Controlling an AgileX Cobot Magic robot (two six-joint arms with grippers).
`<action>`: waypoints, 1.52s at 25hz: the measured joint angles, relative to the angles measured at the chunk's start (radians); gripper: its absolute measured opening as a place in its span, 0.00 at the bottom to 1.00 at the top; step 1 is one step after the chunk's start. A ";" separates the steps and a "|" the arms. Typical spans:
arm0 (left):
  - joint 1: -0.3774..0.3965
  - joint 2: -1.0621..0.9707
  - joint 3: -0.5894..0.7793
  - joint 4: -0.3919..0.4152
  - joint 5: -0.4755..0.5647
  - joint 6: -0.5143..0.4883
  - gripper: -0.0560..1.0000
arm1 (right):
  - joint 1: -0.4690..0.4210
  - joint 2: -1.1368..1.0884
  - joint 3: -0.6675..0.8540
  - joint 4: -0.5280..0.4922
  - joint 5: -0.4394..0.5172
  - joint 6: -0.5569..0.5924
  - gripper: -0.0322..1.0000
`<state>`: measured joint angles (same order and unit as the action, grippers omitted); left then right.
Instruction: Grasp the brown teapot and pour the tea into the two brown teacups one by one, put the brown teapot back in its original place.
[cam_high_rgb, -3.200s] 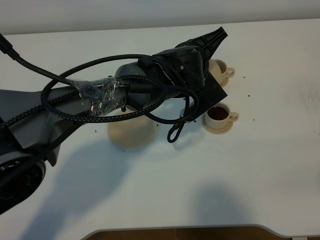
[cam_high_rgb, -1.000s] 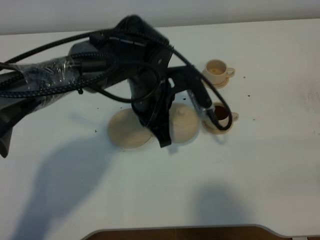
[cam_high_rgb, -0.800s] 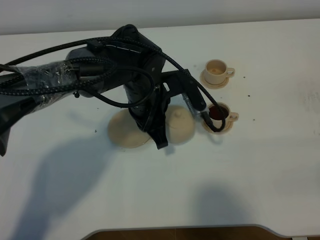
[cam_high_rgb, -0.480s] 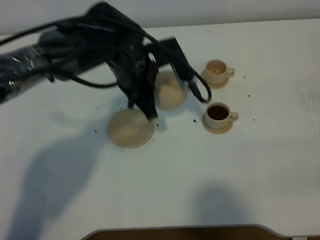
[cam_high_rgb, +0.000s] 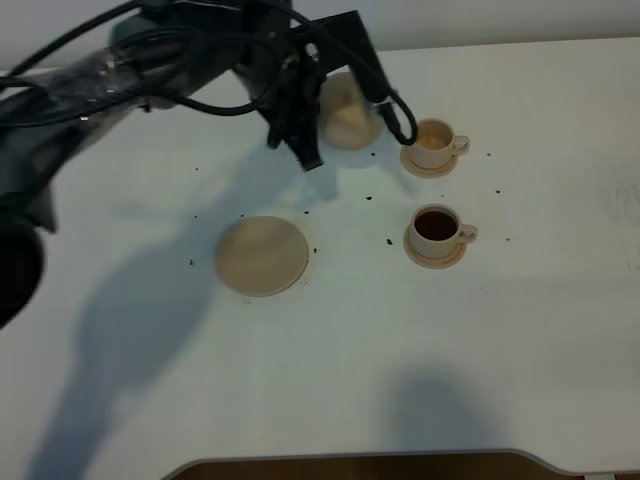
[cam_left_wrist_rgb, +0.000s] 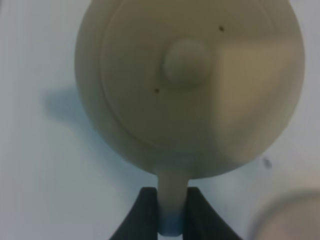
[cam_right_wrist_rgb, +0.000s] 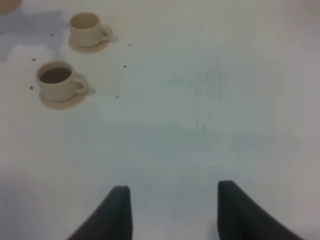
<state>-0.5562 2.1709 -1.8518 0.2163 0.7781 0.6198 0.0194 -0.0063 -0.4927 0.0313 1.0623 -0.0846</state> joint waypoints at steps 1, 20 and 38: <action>0.000 0.035 -0.047 0.000 0.000 0.016 0.16 | 0.000 0.000 0.000 0.000 0.000 0.000 0.43; -0.017 0.188 -0.208 0.128 -0.077 0.221 0.16 | 0.000 0.000 0.000 0.000 0.000 0.000 0.43; -0.025 0.189 -0.208 0.152 -0.057 0.297 0.16 | 0.000 0.000 0.000 0.000 0.000 0.000 0.43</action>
<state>-0.5811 2.3596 -2.0596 0.3679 0.7213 0.9168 0.0194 -0.0063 -0.4927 0.0313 1.0623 -0.0846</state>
